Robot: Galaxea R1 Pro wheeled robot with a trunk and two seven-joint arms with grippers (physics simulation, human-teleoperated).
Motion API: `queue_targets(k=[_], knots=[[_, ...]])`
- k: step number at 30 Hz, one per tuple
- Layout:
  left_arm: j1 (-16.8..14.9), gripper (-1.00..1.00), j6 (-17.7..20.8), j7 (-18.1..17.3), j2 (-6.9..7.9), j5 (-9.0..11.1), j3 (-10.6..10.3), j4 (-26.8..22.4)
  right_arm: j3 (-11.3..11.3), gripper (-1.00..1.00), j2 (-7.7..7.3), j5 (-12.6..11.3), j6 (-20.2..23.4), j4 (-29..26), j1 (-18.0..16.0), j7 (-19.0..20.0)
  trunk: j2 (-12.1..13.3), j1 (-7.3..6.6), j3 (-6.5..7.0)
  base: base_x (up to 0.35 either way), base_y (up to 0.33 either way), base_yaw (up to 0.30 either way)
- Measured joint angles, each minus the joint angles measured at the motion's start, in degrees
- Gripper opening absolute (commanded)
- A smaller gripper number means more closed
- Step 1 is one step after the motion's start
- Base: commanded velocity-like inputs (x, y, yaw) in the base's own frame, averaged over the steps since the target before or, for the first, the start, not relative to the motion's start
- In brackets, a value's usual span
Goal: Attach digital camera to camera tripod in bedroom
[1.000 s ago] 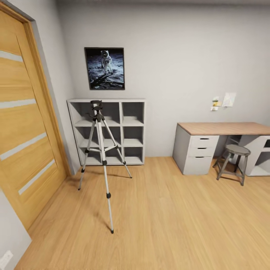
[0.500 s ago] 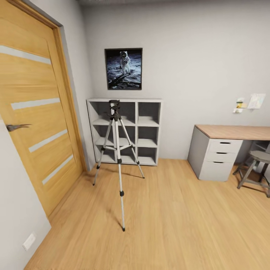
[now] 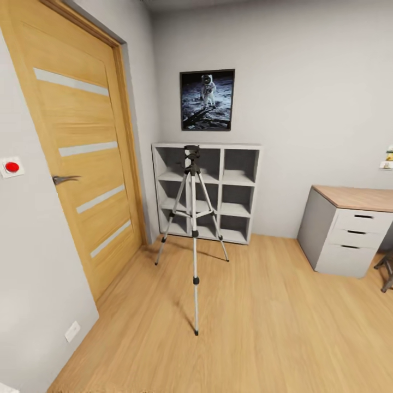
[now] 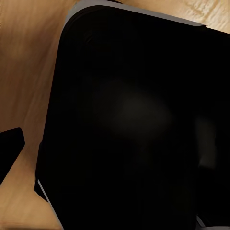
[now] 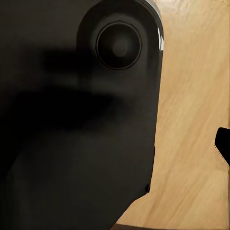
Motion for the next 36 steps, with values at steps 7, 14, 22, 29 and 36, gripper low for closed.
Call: queue_targets(k=[7, 14, 22, 29, 36], knots=[[0.0, 1.0, 0.0, 0.0, 0.0, 0.0, 0.0, 0.0, 0.0, 1.0, 0.0, 0.0, 0.0, 0.0, 0.0, 0.0, 0.0, 0.0, 0.0, 0.0, 0.0, 0.269], [0.0, 1.0, 0.1, 0.0, 0.0, 0.0, 0.0, 0.0, 0.0, 1.0, 0.0, 0.0, 0.0, 0.0, 0.0, 0.0, 0.0, 0.0, 0.0, 0.0, 0.0, 0.269], [0.0, 1.0, 0.1, 0.0, 0.0, 0.0, 0.0, 0.0, 0.0, 1.0, 0.0, 0.0, 0.0, 0.0, 0.0, 0.0, 0.0, 0.0, 0.0, 0.0, 0.0, 0.269], [0.0, 1.0, 0.1, 0.0, 0.0, 0.0, 0.0, 0.0, 0.0, 1.0, 0.0, 0.0, 0.0, 0.0, 0.0, 0.0, 0.0, 0.0, 0.0, 0.0, 0.0, 0.259], [0.0, 1.0, 0.1, 0.0, 0.0, 0.0, -0.1, 0.0, 0.0, 1.0, 0.0, 0.0, 0.0, 0.0, 0.0, 0.0, 0.0, -0.01, 0.0, 0.039, 0.0, 0.097]])
